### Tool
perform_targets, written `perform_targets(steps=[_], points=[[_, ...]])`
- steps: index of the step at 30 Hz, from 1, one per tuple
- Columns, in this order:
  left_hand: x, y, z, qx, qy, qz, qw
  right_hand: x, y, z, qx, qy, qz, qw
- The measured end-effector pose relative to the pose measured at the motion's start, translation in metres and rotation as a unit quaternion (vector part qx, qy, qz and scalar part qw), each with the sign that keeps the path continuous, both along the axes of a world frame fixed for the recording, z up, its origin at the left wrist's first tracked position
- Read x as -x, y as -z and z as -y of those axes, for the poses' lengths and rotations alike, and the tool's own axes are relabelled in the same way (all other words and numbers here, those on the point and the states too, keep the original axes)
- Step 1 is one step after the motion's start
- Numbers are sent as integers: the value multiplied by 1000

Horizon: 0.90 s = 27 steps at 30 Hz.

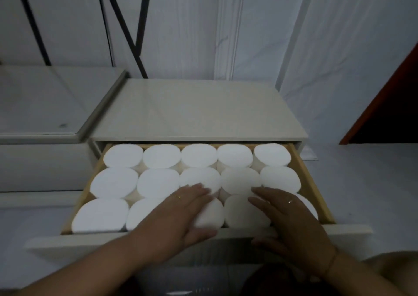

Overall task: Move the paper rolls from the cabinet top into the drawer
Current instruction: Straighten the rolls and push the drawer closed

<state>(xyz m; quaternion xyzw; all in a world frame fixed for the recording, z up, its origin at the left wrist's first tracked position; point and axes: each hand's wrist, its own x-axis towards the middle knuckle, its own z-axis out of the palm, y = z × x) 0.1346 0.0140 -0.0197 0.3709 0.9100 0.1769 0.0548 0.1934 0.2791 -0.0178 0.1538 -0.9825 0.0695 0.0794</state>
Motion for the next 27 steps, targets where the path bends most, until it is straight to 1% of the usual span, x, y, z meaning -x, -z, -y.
perform_targets(steps=[5,9,12,14,19,24,27], points=[[14,0,17,13,-28,-36,999,17,4,-1,-12,10,6,1000],[24,3,21,11,-69,-77,995,33,7,-3,-30,0,-24,999],[34,3,20,11,-95,-129,987,48,7,-5,-35,1,-41,999],[44,3,18,8,-107,-143,984,59,7,-4,-38,6,-47,998],[75,9,13,14,-135,-173,976,90,7,-3,-13,54,-57,997],[108,12,10,34,-137,-186,972,122,10,-3,-18,96,-68,993],[126,13,7,43,-144,-188,971,137,15,0,-7,138,-75,988]])
